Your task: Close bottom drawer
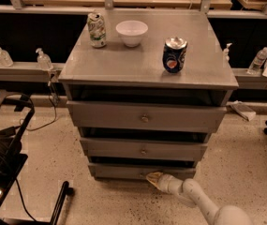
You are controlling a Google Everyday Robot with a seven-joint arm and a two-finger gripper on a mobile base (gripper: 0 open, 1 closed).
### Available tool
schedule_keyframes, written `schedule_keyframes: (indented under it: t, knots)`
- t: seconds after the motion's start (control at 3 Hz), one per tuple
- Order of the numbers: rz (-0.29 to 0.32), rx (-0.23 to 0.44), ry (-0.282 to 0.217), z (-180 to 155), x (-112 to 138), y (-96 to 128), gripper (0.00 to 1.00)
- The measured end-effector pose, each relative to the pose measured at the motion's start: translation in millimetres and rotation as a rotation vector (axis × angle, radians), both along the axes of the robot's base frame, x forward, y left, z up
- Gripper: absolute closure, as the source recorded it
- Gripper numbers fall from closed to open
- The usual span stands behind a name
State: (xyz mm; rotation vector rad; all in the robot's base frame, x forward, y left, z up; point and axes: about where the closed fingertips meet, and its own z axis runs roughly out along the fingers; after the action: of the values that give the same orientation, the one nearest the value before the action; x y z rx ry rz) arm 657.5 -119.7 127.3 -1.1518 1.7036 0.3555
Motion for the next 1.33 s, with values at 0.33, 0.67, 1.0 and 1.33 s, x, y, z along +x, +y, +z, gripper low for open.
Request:
schedule_keyframes:
  t: [0.33, 0.67, 1.0, 1.33]
  knots:
    - [0.014, 0.041, -0.029, 10, -28, 5, 1.00]
    - [0.033, 0.070, -0.046, 21, -63, 10, 1.00]
    - [0.033, 0.117, -0.067, 51, -101, -7, 1.00]
    - [-0.047, 0.142, -0.077, 73, -125, -59, 1.00]
